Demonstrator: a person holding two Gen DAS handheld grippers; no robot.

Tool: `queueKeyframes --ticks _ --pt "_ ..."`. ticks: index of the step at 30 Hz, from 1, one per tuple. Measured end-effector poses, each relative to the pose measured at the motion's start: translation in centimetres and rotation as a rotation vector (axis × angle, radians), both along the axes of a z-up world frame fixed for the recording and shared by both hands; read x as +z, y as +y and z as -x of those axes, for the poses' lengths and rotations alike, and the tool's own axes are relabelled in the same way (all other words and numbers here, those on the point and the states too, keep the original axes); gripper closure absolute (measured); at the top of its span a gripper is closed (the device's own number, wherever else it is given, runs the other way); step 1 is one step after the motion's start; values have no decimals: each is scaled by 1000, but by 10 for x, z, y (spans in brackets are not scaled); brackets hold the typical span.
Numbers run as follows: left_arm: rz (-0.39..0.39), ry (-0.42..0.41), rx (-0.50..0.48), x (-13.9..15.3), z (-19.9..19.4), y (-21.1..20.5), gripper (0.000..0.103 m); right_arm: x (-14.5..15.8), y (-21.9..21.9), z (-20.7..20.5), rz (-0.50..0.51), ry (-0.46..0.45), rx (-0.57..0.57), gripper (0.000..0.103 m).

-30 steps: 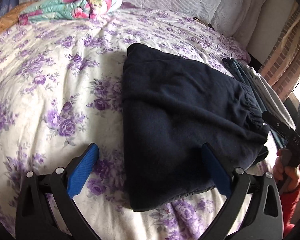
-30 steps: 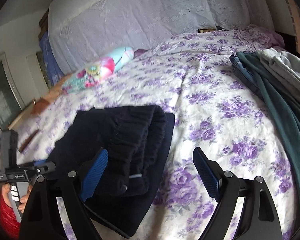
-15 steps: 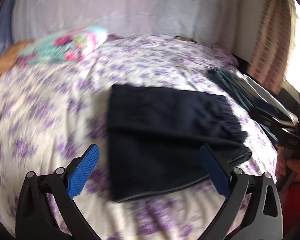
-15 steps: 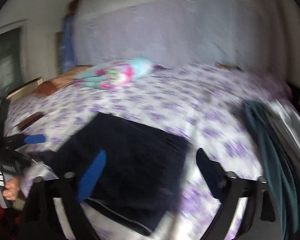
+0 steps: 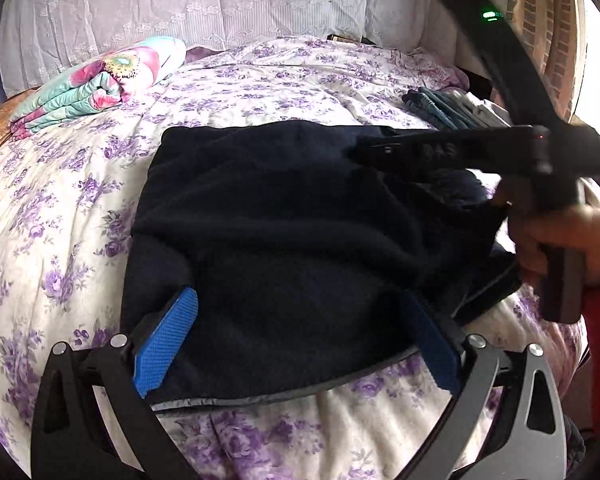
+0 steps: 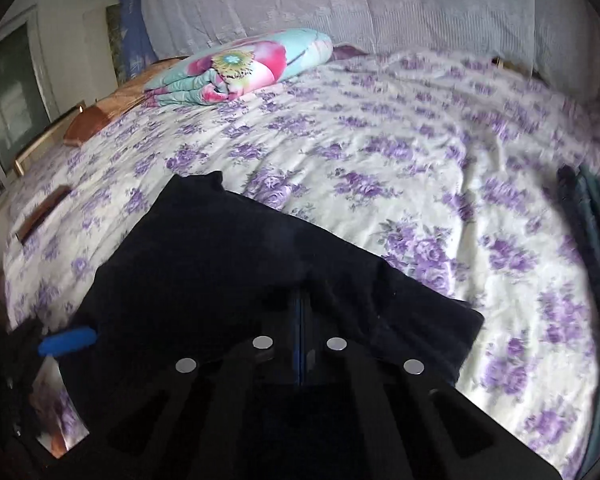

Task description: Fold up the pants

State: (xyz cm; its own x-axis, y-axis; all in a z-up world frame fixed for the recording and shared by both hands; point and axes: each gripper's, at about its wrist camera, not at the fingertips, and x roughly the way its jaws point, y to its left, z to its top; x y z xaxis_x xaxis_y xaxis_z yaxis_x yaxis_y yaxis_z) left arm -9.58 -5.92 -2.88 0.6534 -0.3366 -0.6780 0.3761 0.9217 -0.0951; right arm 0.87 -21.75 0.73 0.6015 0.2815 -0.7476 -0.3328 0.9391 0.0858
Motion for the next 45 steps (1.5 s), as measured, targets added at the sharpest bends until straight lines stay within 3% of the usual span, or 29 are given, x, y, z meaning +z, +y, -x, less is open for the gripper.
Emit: queueKeyframes --ticks 4,8,12,15,17,19,23,25,27,30,34,37,41,43,45 --pt "13 -17 -14 0 9 5 5 -1 1 1 12 -17 -6 103" --pt "78 -19 -25 10 24 23 5 19 -3 8 -73 -26 -29 102" --pt "124 -21 34 18 19 41 5 40 32 10 -68 -44 82 98" --pt "117 16 93 9 4 50 5 31 64 -8 -45 15 142 98" --pt "122 87 99 -7 -5 54 4 19 81 -26 -30 60 156 98" --pt "199 106 100 -18 -5 64 4 10 92 -34 -7 73 156 99" --pt "157 68 105 -19 -1 59 4 -5 94 -60 20 108 108 103" --pt "165 65 107 -20 0 60 4 -9 87 -68 -34 144 92 103" --pt "164 59 104 -20 0 59 4 2 86 -64 -55 113 67 103" --pt "163 54 104 -20 -1 59 4 21 105 -51 -39 48 136 99" --pt "157 58 105 -20 2 60 4 6 138 -61 33 101 190 103" --pt "149 56 116 -21 4 58 4 -16 145 -82 68 128 150 103" --pt "145 53 114 -21 3 58 4 -9 134 -97 63 92 53 103" --pt "146 58 104 -20 2 59 4 4 117 -99 -58 110 42 103" --pt "170 72 82 -19 1 64 4 28 94 -85 -132 72 44 102"
